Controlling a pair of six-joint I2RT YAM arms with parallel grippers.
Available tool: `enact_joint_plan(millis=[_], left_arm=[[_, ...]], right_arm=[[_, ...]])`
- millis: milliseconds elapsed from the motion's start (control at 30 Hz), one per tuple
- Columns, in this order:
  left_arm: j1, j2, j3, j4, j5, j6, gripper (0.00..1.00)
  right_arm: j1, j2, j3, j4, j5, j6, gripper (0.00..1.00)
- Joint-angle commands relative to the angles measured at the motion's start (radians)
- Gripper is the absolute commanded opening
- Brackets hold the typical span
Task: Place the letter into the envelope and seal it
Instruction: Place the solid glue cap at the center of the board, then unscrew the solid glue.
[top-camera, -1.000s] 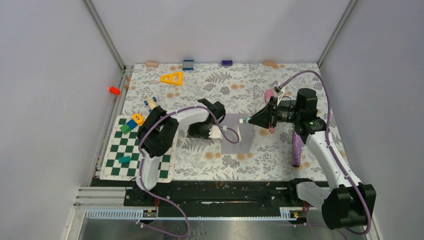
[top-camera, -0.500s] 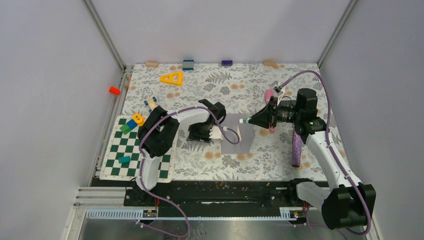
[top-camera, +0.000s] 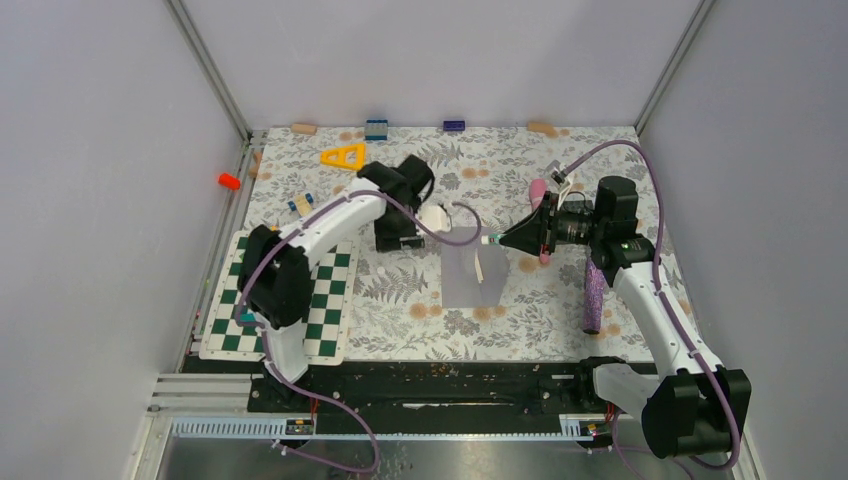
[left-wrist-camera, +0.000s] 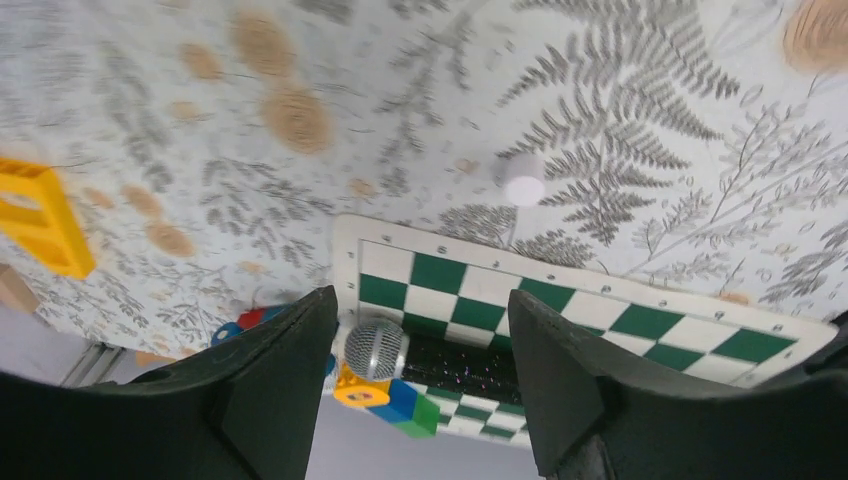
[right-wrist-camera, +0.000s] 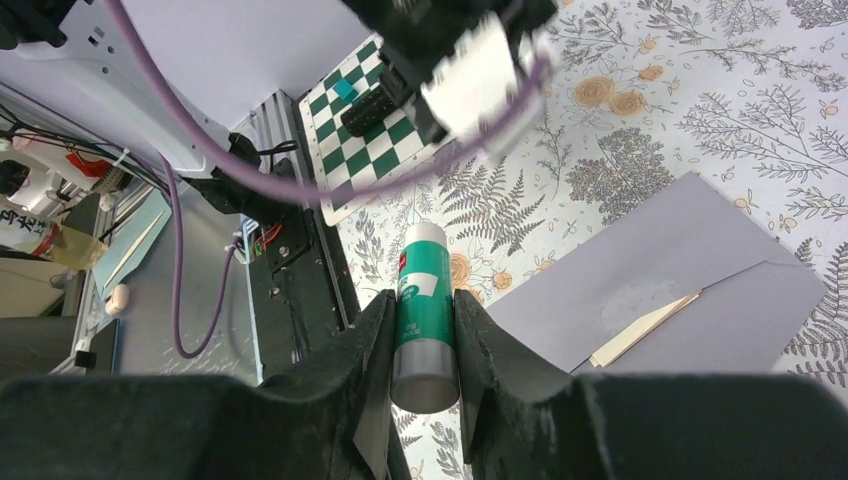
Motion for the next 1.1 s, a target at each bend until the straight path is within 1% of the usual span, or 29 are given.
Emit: enact_joint_plan(millis=[0,67,167,267,300,400,467,533,633,700,767,867,1067], left_arm=[[0.078,-0.084,0.144,0.004,0.235,-0.072,0.65],[0.110,-0.087,0.178,0.050,0.335,-0.148,0.66],[0.157,-0.090,0.157,0.188,0.472,-0.307,0.67],[0.201,-0.093,0.075,0.390,0.605,-0.509,0.67],[0.219,-0.096,0.036,0.458,0.685,-0.617,0.67],[0.257,-0.087,-0.084,0.692,0.842,-0.862,0.67],[0.269,-0.073,-0.155,0.843,0.897,-1.019,0.64],[0.274,-0.058,-0.227,0.998,0.925,-1.159,0.64],[0.273,-0.038,-0.308,1.193,0.934,-1.312,0.63],[0.272,-0.016,-0.335,1.297,0.932,-1.396,0.58],[0.270,0.014,-0.338,1.339,0.924,-1.450,0.54],[0.259,0.049,-0.343,1.381,0.906,-1.503,0.50],[0.225,0.102,-0.371,1.430,0.889,-1.561,0.48]], right_arm=[[-0.009,0.004,0.041,0.013,-0.035,0.015,0.00],[-0.008,0.007,0.040,0.012,-0.028,0.005,0.00],[-0.009,-0.001,0.029,0.007,0.015,-0.023,0.00],[-0.008,-0.005,0.038,-0.047,0.062,-0.088,0.00],[-0.007,-0.005,0.045,-0.066,0.080,-0.109,0.00],[-0.004,0.003,0.079,-0.146,0.153,-0.174,0.00],[0.007,0.019,0.112,-0.219,0.223,-0.231,0.00],[0.029,0.044,0.151,-0.293,0.307,-0.281,0.00],[0.096,0.106,0.224,-0.413,0.433,-0.366,0.00],[0.148,0.148,0.260,-0.460,0.530,-0.404,0.00],[0.187,0.188,0.286,-0.480,0.578,-0.426,0.00],[0.224,0.247,0.318,-0.479,0.621,-0.431,0.00],[0.284,0.383,0.384,-0.481,0.717,-0.423,0.00]])
